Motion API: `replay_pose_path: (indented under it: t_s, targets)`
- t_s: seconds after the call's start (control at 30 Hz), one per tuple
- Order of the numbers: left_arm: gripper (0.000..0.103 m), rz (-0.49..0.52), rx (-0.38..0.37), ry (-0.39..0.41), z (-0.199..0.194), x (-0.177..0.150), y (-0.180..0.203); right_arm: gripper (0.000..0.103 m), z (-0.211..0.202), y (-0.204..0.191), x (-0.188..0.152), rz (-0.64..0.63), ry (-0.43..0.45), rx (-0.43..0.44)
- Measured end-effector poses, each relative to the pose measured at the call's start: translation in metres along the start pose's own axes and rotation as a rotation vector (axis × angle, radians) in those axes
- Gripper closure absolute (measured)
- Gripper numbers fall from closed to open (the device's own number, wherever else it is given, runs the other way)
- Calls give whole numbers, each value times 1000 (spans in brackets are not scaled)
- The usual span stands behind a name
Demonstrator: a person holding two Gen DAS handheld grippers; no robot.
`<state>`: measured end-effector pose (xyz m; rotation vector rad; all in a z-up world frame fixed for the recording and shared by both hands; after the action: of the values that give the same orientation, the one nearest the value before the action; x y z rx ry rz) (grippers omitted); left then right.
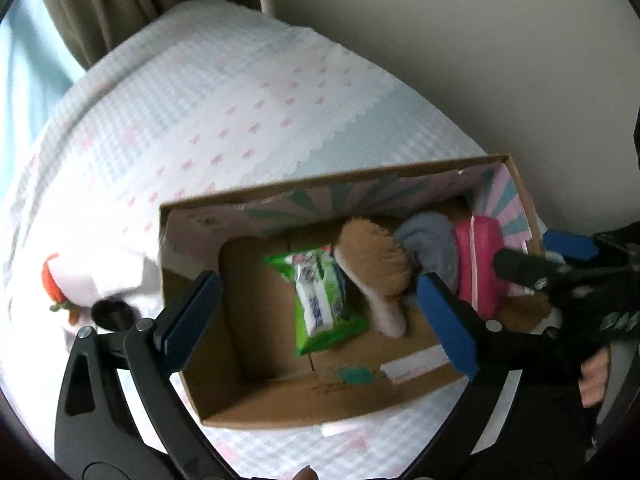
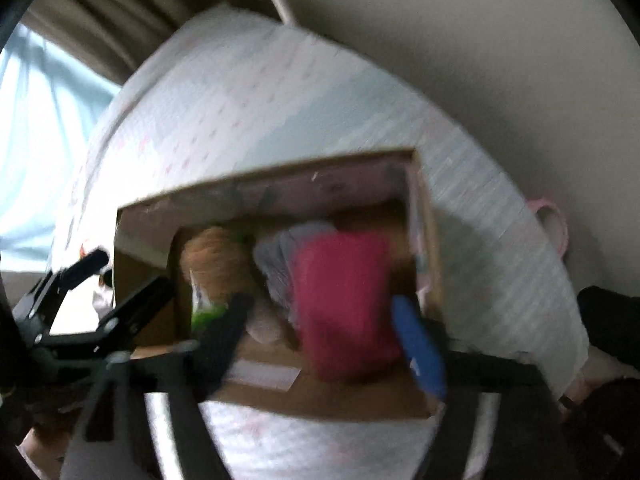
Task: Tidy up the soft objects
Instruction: 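Lift both tools away from the box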
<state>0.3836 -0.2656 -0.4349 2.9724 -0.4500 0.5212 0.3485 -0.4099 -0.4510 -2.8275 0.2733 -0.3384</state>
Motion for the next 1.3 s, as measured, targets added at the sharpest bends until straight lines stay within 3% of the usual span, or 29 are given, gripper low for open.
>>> replay_pose_path:
  t_s: [0.03,0.33,0.6,0.93,1.3]
  targets:
    - [5,-4,-6,-8,0,-2,-2,0,0,1,0,13,-1,14]
    - [5,4,5,-19,-13,-12,0,1,-11,-12,-3,-13,29,24]
    - [5,-29,12,29,-61,-22,-7,1,-57,-30,-10,-55,106,-3]
    - [5,-33,-1,172,-167,-45,-22,0,-153,-75,-36,-117,278,-54]
    - [5,-34,50,327,-285,-112,-74,0,-246,-158,-117,-245,474,-121]
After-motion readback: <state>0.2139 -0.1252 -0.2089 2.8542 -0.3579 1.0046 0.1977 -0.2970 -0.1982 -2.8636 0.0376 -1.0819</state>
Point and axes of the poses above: each gripper's, at about its wrist camera, not at the fingertips, and z roughly the way its jaws point, y to its right, x to its top, the point moved 8 cm from there along z, roughly the way its jaws point, and after that the axes turned 1 degree about y, right-handed, at the moved point
